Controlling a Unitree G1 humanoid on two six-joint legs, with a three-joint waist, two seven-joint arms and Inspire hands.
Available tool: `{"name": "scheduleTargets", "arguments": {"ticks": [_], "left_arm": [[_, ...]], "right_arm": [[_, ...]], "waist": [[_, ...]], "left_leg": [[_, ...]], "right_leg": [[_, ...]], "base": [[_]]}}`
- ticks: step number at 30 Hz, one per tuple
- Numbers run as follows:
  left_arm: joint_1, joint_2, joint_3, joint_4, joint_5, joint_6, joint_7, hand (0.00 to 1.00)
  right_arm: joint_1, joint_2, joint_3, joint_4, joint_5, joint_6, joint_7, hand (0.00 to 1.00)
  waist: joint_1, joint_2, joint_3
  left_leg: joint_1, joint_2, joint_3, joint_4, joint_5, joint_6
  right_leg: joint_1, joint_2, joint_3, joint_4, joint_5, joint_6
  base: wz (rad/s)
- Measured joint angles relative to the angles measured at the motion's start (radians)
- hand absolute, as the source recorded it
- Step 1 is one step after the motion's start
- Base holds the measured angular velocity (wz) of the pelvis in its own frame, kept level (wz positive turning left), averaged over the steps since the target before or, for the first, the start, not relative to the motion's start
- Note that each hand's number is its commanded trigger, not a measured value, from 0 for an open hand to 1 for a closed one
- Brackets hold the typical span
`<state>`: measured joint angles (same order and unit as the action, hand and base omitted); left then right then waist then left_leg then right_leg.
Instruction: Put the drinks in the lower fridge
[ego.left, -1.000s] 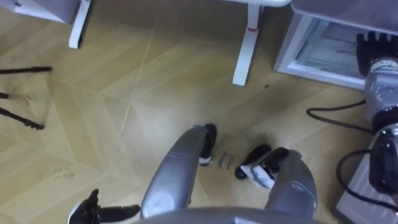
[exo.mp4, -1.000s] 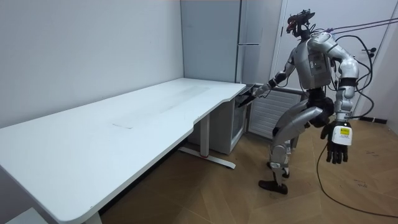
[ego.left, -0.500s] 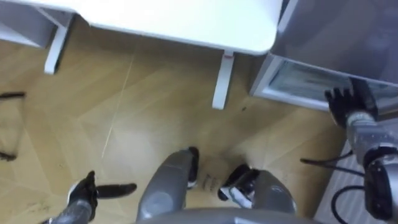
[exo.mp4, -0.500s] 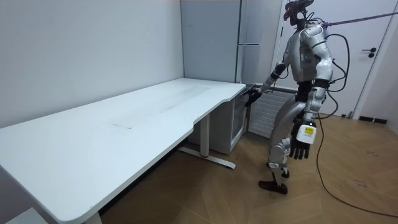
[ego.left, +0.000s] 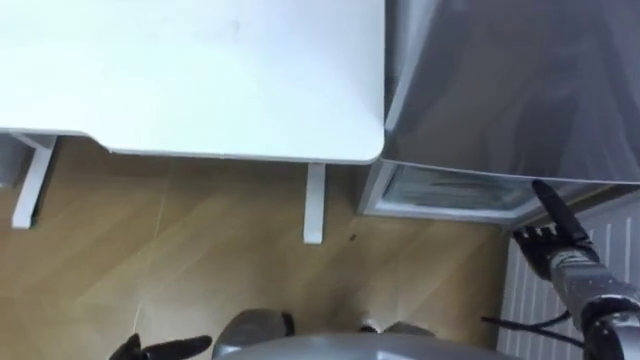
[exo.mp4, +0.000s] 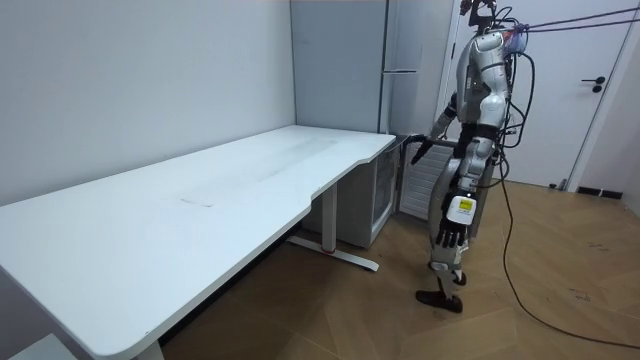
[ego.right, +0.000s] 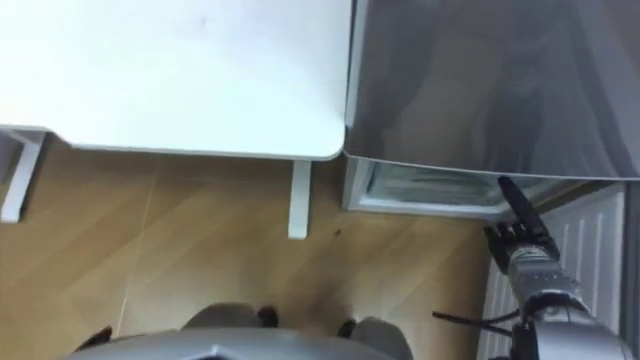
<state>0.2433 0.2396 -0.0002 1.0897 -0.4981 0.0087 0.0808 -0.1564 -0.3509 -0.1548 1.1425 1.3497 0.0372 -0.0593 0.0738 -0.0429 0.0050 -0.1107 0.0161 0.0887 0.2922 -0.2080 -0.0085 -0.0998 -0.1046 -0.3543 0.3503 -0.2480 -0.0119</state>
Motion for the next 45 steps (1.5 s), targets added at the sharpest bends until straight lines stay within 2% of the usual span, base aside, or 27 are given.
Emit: {"name": "scheduleTargets", "arguments": {"ticks": [2, 4, 8, 15, 17, 20, 26, 28, 30, 33, 37, 41, 45], "left_arm": [[0.006, -0.007, 0.036, -0.003, 0.011, 0.008, 0.003, 0.00], [0.029, -0.013, 0.063, -0.013, 0.015, 0.015, 0.002, 0.00], [0.035, -0.027, 0.109, -0.016, 0.061, 0.027, 0.008, 0.00], [0.054, -0.028, 0.139, -0.053, 0.134, 0.037, 0.018, 0.00], [0.060, -0.027, 0.155, -0.054, 0.154, 0.045, 0.020, 0.00], [0.062, -0.027, 0.156, -0.074, 0.167, 0.066, 0.014, 0.00], [0.061, -0.025, 0.177, -0.085, 0.185, 0.076, -0.006, 0.00], [0.065, -0.027, 0.189, -0.085, 0.186, 0.082, -0.007, 0.00], [0.069, -0.022, 0.193, -0.086, 0.186, 0.087, -0.007, 0.00], [0.080, -0.017, 0.194, -0.086, 0.185, 0.087, -0.008, 0.00], [0.085, -0.017, 0.224, -0.086, 0.203, 0.096, -0.031, 0.00], [0.085, -0.016, 0.267, -0.094, 0.258, 0.099, -0.042, 0.00], [0.091, -0.015, 0.286, -0.099, 0.257, 0.110, -0.045, 0.00]], "right_arm": [[0.040, 0.000, -0.020, -0.077, -0.152, 0.000, -0.057, 0.00], [0.064, 0.000, -0.029, -0.185, -0.252, 0.007, -0.106, 0.00], [0.116, 0.000, -0.038, -0.410, -0.504, 0.008, -0.198, 0.00], [0.182, -0.002, -0.112, -0.673, -0.661, 0.007, -0.324, 0.00], [0.186, -0.003, -0.124, -0.702, -0.717, 0.007, -0.357, 0.00], [0.189, -0.004, -0.147, -0.705, -0.733, 0.009, -0.378, 0.00], [0.211, -0.006, -0.161, -0.704, -0.784, 0.010, -0.386, 0.00], [0.216, -0.006, -0.187, -0.702, -0.798, 0.024, -0.388, 0.00], [0.216, -0.015, -0.201, -0.678, -0.798, 0.029, -0.388, 0.00], [0.217, -0.027, -0.234, -0.586, -0.773, 0.030, -0.385, 0.00], [0.217, -0.045, -0.274, -0.463, -0.761, 0.052, -0.383, 0.00], [0.218, -0.076, -0.323, -0.368, -0.762, 0.053, -0.372, 0.00], [0.218, -0.114, -0.349, -0.268, -0.761, 0.055, -0.363, 0.00]], "waist": [[-0.014, -0.010, -0.0044], [-0.015, -0.012, -0.0045], [-0.056, -0.014, -0.0029], [-0.085, -0.029, -0.0049], [-0.103, -0.039, -0.0091], [-0.108, -0.047, -0.0094], [-0.123, -0.054, -0.0084], [-0.123, -0.060, -0.0060], [-0.133, -0.058, -0.0070], [-0.153, -0.064, -0.0078], [-0.152, -0.070, -0.0065], [-0.158, -0.070, -0.0075], [-0.157, -0.070, -0.0095]], "left_leg": [[0.024, -0.002, 0.001, -0.012, 0.000, 0.000], [0.043, -0.003, 0.002, -0.024, 0.000, 0.000], [0.062, -0.006, 0.000, -0.032, 0.000, 0.000], [0.086, -0.007, 0.018, -0.060, 0.006, 0.010], [0.088, -0.006, 0.019, -0.061, 0.006, 0.010], [0.096, -0.005, 0.028, -0.066, 0.006, 0.010], [0.109, 0.003, 0.050, -0.084, 0.006, 0.010], [0.118, 0.003, 0.058, -0.094, 0.006, 0.010], [0.119, 0.003, 0.059, -0.097, 0.006, 0.010], [0.119, 0.003, 0.061, -0.099, 0.006, 0.010], [0.121, 0.004, 0.072, -0.098, 0.006, 0.010], [0.120, 0.005, 0.072, -0.097, 0.006, 0.010], [0.119, 0.007, 0.072, -0.096, 0.005, 0.010]], "right_leg": [[0.017, 0.004, 0.011, -0.022, 0.003, 0.005], [0.026, 0.009, 0.041, -0.025, 0.007, 0.008], [0.046, 0.015, 0.059, -0.044, 0.014, 0.014], [0.050, 0.016, 0.081, -0.043, 0.016, 0.017], [0.052, 0.018, 0.082, -0.044, 0.018, 0.017], [0.054, 0.022, 0.103, -0.050, 0.023, 0.016], [0.079, 0.038, 0.120, -0.095, 0.043, 0.019], [0.079, 0.041, 0.130, -0.094, 0.044, 0.020], [0.081, 0.041, 0.131, -0.095, 0.044, 0.020], [0.082, 0.042, 0.137, -0.095, 0.044, 0.020], [0.080, 0.043, 0.152, -0.095, 0.044, 0.020], [0.080, 0.048, 0.159, -0.112, 0.045, 0.021], [0.080, 0.051, 0.162, -0.117, 0.048, 0.020]], "base": [[-0.04], [-0.38], [-0.06], [-0.06], [0.00], [-0.07], [-0.06], [-0.13], [-0.04], [0.05], [-0.06], [0.01], [0.01]]}}
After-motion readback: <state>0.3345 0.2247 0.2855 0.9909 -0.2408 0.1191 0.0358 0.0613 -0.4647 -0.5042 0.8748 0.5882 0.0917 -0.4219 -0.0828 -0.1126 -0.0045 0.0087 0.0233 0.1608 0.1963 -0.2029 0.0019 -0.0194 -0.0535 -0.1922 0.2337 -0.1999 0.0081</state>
